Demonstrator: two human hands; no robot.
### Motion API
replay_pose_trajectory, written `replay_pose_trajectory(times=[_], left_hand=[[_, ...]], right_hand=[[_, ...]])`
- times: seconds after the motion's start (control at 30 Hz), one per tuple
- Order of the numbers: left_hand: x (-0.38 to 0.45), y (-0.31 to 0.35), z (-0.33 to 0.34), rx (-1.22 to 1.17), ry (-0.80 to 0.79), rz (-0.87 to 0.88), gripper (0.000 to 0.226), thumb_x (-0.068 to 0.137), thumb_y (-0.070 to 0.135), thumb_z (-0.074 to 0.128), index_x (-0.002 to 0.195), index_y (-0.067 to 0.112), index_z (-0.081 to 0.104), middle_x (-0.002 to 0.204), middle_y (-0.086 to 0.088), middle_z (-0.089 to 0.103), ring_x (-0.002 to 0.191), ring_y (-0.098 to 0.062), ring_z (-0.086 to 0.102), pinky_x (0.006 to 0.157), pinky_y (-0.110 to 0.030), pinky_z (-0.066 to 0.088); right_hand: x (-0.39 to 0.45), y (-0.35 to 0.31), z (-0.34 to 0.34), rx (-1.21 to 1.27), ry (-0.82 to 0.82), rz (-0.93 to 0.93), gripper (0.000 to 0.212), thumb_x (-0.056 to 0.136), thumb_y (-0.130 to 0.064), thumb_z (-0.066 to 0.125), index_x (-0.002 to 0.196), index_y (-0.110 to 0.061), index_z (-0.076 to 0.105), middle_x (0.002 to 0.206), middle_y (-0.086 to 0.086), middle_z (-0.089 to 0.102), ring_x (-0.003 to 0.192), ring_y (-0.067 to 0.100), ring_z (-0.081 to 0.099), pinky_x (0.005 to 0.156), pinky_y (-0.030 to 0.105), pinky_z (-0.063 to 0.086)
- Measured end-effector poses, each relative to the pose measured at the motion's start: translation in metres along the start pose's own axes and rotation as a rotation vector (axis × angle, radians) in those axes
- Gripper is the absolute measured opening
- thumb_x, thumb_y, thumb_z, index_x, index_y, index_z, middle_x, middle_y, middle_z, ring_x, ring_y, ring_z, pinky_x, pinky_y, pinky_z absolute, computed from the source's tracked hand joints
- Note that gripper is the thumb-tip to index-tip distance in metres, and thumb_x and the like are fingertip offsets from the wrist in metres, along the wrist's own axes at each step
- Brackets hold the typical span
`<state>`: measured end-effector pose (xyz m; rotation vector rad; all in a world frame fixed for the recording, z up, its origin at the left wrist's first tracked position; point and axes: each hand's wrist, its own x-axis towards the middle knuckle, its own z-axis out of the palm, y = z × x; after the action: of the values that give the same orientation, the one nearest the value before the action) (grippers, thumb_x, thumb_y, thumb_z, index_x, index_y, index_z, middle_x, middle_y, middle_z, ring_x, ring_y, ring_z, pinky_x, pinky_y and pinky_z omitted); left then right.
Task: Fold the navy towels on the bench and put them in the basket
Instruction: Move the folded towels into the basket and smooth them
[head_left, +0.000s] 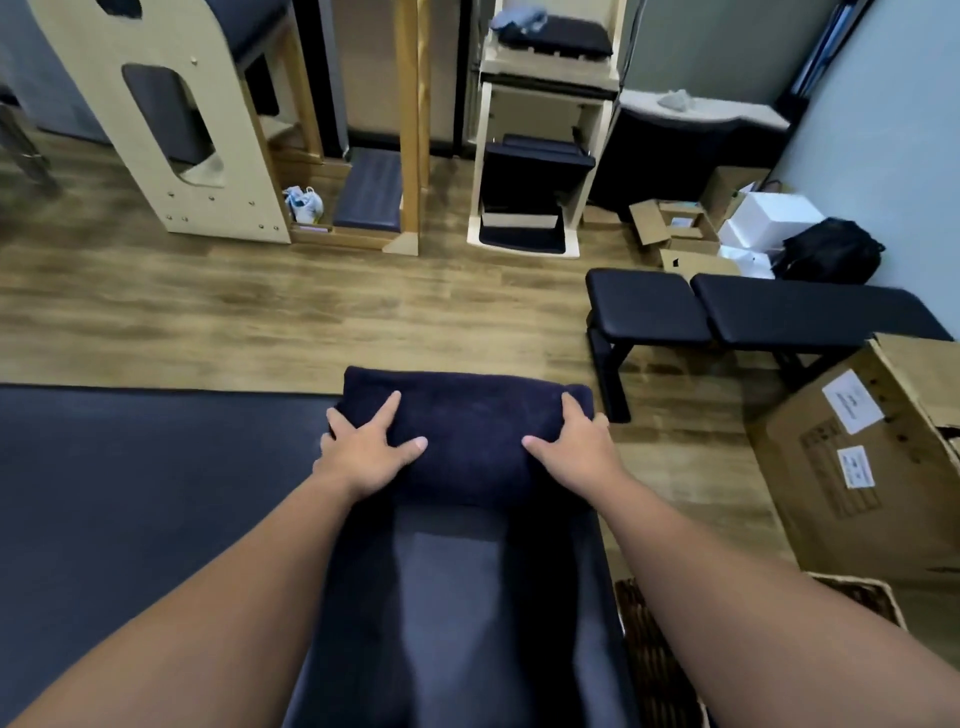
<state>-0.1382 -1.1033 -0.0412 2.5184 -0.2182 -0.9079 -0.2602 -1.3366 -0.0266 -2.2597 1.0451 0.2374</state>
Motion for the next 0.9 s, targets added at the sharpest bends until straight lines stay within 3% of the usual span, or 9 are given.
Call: replay_pose_trajectory(times=[0.07,0.13,0.27,0.47,0.63,0.9], left_hand=[[0.008,-0.003,0.006,0.006,0.042,0.005,0.086,0.085,0.072,0.061,0.152,0.064,0.008,0.167,-0.018,-0.008,0.151,-0.046,0.009,0.119,-0.057,0.024],[0.011,-0.005,0.011,0.028,0.090,0.010,0.087,0.082,0.073,0.064,0.152,0.062,0.013,0.163,-0.018,0.013,0.147,-0.043,0.019,0.116,-0.056,0.031],[0.007,-0.012,0.014,0.041,0.134,0.025,0.091,0.074,0.074,0.069,0.152,0.055,0.026,0.147,-0.012,0.040,0.138,-0.033,0.038,0.111,-0.054,0.040],[-0.044,-0.015,0.036,0.044,0.058,0.039,0.098,0.062,0.076,0.072,0.150,0.049,0.038,0.141,-0.002,0.057,0.132,-0.030,0.051,0.104,-0.050,0.048],[-0.103,-0.024,0.066,-0.190,0.079,0.044,0.065,0.080,0.048,0.081,0.140,0.038,0.058,0.138,0.004,0.063,0.131,-0.023,0.054,0.108,-0.039,0.045],[-0.184,0.010,0.141,-0.232,0.201,-0.010,0.055,0.079,0.033,0.084,0.130,0.040,0.064,0.127,0.000,0.067,0.123,-0.028,0.058,0.103,-0.041,0.047]], right_hand=[[0.010,0.004,0.012,0.018,-0.001,0.045,0.102,0.083,-0.050,0.075,0.160,-0.039,0.010,0.156,0.022,0.026,0.138,0.036,0.041,0.110,0.040,0.037],[0.015,0.009,0.017,0.047,-0.021,0.067,0.106,0.082,-0.049,0.078,0.159,-0.046,0.005,0.154,0.017,0.035,0.137,0.033,0.041,0.106,0.040,0.040],[0.006,0.012,0.015,-0.008,-0.051,0.052,0.105,0.084,-0.046,0.077,0.159,-0.043,0.004,0.148,0.002,0.051,0.133,0.031,0.049,0.099,0.039,0.046],[-0.057,0.056,0.012,0.014,-0.048,0.089,0.101,0.085,-0.043,0.077,0.159,-0.043,0.009,0.149,0.002,0.051,0.135,0.030,0.049,0.105,0.038,0.044],[-0.115,0.106,0.004,0.015,-0.043,0.086,0.095,0.086,-0.043,0.075,0.159,-0.046,0.014,0.145,0.002,0.055,0.130,0.030,0.054,0.100,0.034,0.046],[-0.152,0.197,-0.027,0.012,-0.036,-0.005,0.084,0.087,-0.040,0.073,0.156,-0.045,0.026,0.144,0.002,0.056,0.133,0.029,0.051,0.106,0.038,0.046]])
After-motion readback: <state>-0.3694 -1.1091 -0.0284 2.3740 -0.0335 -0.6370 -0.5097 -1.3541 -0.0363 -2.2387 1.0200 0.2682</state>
